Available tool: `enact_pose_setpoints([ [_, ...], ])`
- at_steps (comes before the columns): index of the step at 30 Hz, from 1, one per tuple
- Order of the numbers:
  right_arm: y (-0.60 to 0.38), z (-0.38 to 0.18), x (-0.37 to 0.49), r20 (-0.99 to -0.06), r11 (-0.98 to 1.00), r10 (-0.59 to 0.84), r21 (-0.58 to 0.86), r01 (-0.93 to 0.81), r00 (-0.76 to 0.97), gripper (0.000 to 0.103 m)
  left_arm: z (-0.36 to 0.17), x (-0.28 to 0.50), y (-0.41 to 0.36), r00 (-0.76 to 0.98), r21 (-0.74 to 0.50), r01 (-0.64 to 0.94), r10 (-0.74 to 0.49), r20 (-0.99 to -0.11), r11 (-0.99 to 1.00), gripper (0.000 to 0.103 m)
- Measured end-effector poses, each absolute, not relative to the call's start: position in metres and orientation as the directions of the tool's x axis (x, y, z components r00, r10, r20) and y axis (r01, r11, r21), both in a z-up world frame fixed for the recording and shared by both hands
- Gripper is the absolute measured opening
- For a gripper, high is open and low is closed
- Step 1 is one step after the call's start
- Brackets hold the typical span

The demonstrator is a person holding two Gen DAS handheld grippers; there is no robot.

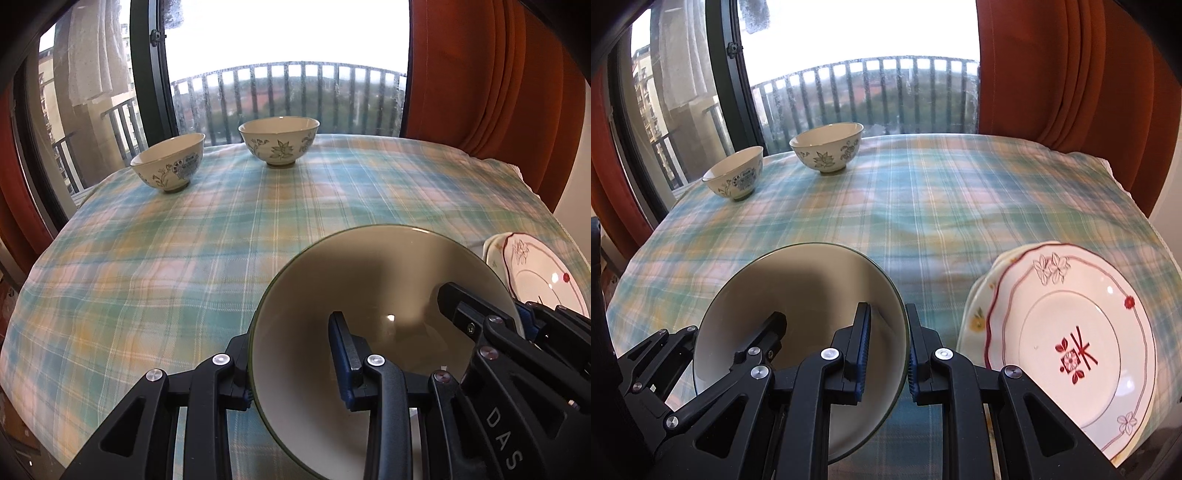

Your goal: Organize plates and bowls

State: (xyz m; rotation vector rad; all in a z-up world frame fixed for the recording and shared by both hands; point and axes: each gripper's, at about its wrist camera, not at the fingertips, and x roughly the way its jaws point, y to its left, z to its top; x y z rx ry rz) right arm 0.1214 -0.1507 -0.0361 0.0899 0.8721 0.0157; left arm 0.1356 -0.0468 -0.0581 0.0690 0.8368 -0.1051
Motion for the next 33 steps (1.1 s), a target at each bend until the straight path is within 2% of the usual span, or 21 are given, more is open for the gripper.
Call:
enact_pose_setpoints([
  [2,-0.153,-0.035,0.119,-0.762,0.994,0.07,0.106,0.018,0.643,0.024,-0.056,0.132,-0.046,0.661,0.009,0.133,-0.081,-0.746,0.991,0.032],
  [8,-0.154,-0.038,0.119,-0.762,0.994,0.067,0.108,0.024,0.645,0.024,-0.058,0.132,-0.049,0.672,0.025,0.142,-0.078,-0.737,0.99,0.032],
  [11,-0.156,-0.038,0.118,-0.762,0.992,0.071,0.119,0.031,0.644,0.026,-0.058,0.132,-0.051,0.665,0.023,0.163,-0.093,-0.741,0.986,0.04],
  [12,-0.155,-0.039,0.119,-0.763,0.992,0.08,0.125,0.025,0.641,0.032,-0.058,0.131,-0.052,0.663,0.028,0.166,-0.09,-0.743,0.986,0.041],
  [13,-0.154,-0.038,0.119,-0.763,0.993,0.076,0.119,0.025,0.642,0.033,-0.058,0.132,-0.051,0.66,0.018,0.175,-0.104,-0.744,0.984,0.044],
  [14,-0.154,-0.038,0.118,-0.761,0.992,0.085,0.126,0.018,0.644,0.043,-0.058,0.133,-0.05,0.653,0.0,0.187,-0.125,-0.747,0.982,0.049],
  [15,-0.154,-0.038,0.118,-0.759,0.991,0.093,0.136,0.016,0.645,0.061,-0.058,0.133,-0.049,0.65,-0.008,0.187,-0.13,-0.749,0.982,0.058],
  [16,-0.155,-0.037,0.117,-0.755,0.989,0.094,0.143,0.023,0.649,0.069,-0.058,0.133,-0.047,0.655,-0.006,0.177,-0.122,-0.745,0.984,0.063],
  [17,-0.155,-0.036,0.116,-0.745,0.99,0.086,0.14,0.029,0.661,0.077,-0.057,0.132,-0.047,0.665,-0.002,0.177,-0.121,-0.737,0.984,0.063],
  [24,-0.148,-0.03,0.116,-0.734,0.992,0.089,0.128,0.008,0.674,0.078,-0.051,0.131,-0.042,0.678,-0.003,0.18,-0.126,-0.724,0.984,0.071],
  [33,-0.138,-0.017,0.122,-0.709,0.992,0.085,0.125,0.006,0.7,0.078,-0.037,0.136,-0.032,0.708,0.005,0.16,-0.111,-0.698,0.987,0.075],
])
